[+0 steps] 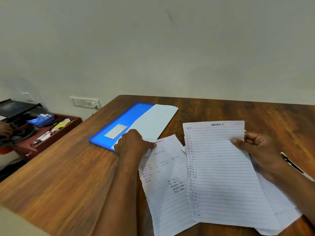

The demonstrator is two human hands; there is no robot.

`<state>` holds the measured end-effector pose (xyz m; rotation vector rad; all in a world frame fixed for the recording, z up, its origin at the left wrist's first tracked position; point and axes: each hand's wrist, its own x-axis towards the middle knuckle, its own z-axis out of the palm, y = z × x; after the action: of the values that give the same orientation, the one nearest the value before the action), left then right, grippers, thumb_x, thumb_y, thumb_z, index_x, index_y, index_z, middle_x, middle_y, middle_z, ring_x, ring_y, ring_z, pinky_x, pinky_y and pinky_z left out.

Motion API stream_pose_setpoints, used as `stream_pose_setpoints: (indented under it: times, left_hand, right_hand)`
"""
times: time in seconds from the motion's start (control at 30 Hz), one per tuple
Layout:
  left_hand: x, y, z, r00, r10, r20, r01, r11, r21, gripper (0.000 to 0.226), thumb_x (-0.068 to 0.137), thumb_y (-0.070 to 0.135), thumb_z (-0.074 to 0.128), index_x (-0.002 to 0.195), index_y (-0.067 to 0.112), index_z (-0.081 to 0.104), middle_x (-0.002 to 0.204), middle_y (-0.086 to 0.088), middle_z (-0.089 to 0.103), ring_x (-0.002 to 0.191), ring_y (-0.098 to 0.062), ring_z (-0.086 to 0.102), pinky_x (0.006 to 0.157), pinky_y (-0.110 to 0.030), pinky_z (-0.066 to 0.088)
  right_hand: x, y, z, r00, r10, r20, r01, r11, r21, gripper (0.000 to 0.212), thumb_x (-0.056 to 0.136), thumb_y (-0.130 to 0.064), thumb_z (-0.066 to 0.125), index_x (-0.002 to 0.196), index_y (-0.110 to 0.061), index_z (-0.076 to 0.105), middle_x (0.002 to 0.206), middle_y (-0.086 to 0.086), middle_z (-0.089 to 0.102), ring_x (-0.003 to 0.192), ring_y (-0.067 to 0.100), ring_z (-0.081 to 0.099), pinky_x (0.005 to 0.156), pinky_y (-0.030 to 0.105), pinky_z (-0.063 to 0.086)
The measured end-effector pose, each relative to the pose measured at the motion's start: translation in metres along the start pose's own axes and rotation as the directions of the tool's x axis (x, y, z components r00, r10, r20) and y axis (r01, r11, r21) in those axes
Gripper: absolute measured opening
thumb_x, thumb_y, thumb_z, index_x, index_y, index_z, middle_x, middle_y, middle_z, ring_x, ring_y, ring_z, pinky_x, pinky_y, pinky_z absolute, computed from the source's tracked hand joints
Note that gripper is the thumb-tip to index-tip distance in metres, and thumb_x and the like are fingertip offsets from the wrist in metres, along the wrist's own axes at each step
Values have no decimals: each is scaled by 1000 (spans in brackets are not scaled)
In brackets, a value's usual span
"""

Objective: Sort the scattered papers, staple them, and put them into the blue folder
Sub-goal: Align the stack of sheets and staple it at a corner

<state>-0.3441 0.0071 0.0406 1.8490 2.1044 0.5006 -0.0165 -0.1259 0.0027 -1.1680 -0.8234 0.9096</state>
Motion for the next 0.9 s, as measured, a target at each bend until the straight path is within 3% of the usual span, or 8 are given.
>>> stream_pose_setpoints:
  times: [0.13,0.27,0.37,0.5,0.6,0.67,0.8,0.9]
  left_hand:
    - [5,0,4,998,-7,68,13,995,-98,53,73,44,95,113,23,67,109,2,69,99,-18,62,83,-37,49]
    - [1,8,24,984,135,-119,-144,987,-69,48,80,37,91,121,28,67,122,1,70,120,-23,59,106,-44,40]
    - [-11,26,32,942,297,-158,-336,863,-378,31,93,53,74,109,26,73,108,10,72,105,-15,66,91,-29,48]
    - [-36,56,36,914,397,81,-173,562,-809,45,91,63,61,107,24,75,97,11,79,90,-6,74,76,-21,59]
    - [-47,62,53,881,408,238,58,407,-912,41,86,25,85,123,19,69,113,2,80,100,-13,78,91,-36,62]
    - [-49,64,61,869,394,300,156,358,-921,40,89,3,80,127,12,68,117,-4,80,107,-24,78,99,-49,60]
    - [-39,60,64,890,321,324,198,368,-909,33,92,1,76,124,10,73,118,-4,79,105,-28,78,95,-55,62]
    - [-27,53,63,916,249,313,206,376,-903,24,92,4,77,115,11,74,119,-6,78,106,-31,76,92,-55,63]
  right_hand:
    - [0,2,-1,1000,-8,9,8,1000,-17,39,81,-5,75,119,2,71,113,16,77,103,35,76,76,34,65]
    - [-3,0,5,999,-23,28,24,999,-26,41,78,-3,76,117,8,70,110,20,77,101,36,76,76,35,65]
    - [-6,-1,8,999,-24,43,24,1000,-3,34,81,3,73,114,11,69,106,23,77,97,36,76,73,33,65]
    - [-5,0,6,999,-42,14,43,999,-20,22,87,5,73,109,9,71,104,21,78,95,34,77,75,34,64]
    - [-3,2,4,999,-41,13,41,999,-25,22,88,3,73,110,7,72,105,20,78,96,33,77,78,36,64]
    - [-5,0,6,998,-57,31,60,995,-78,20,89,2,74,108,7,73,103,19,78,94,31,78,79,37,65]
    - [-2,-3,8,995,-36,-90,35,999,-9,17,84,-9,80,92,4,74,85,18,77,75,28,72,72,38,60]
    - [6,-8,-6,903,-325,-281,109,806,-581,8,86,-22,85,92,-19,80,86,-3,78,75,15,72,72,36,62]
